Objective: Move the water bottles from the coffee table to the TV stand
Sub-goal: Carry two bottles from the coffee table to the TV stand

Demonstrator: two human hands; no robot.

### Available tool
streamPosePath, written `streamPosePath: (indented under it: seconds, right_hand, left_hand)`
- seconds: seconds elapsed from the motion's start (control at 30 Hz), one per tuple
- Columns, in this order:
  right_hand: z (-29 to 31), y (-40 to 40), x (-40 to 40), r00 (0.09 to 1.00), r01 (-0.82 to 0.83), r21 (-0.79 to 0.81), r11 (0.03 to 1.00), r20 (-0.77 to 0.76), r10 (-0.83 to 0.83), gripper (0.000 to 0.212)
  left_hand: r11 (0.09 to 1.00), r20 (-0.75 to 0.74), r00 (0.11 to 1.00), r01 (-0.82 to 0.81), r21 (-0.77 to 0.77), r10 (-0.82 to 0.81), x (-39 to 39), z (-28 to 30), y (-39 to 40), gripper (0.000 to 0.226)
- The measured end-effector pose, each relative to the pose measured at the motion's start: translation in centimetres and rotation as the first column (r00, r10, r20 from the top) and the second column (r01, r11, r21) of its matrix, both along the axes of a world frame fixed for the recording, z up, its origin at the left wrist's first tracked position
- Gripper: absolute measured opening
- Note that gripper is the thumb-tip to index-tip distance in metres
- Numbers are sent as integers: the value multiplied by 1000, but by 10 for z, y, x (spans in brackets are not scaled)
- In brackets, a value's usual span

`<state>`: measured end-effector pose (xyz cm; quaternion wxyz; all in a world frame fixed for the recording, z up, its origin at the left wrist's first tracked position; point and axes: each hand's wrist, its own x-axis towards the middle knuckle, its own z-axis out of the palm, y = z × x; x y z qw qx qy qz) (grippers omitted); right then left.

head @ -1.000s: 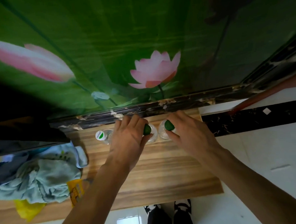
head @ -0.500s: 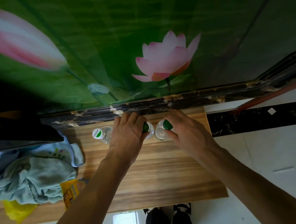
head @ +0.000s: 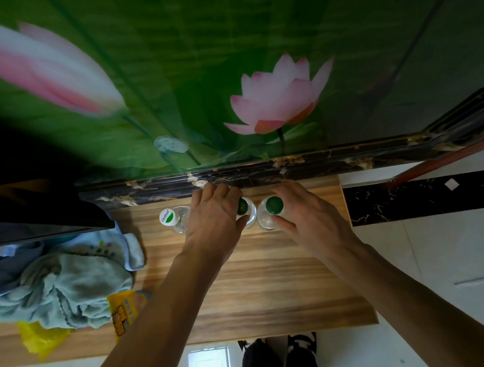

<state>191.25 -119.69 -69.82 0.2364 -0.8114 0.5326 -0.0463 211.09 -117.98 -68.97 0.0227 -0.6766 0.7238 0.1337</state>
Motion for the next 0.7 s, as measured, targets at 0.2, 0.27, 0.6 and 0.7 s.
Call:
streamPosePath:
  seconds: [0.2,0.27,0.6,0.7]
  right_hand:
    - [33,18,-7,997,70,-11,997,-20,-70,67]
    - [60,25,-10,998,65,-18,998,-5,-65,69]
    - [235,64,-28,994,-100,-122,987,36,105,77]
    - [289,78,-21,984,-154,-174,973,58,166,81]
  left_hand:
    - [998,-93,994,-51,-24,49,-2,30,17,55]
    - [995,-153,985,-85,-55,76,-2,53,31,57]
    - [922,-363,924,-239,-303,120,-4,213,127,67]
    - [883,-358,921,-292,-367,155,1,270,159,70]
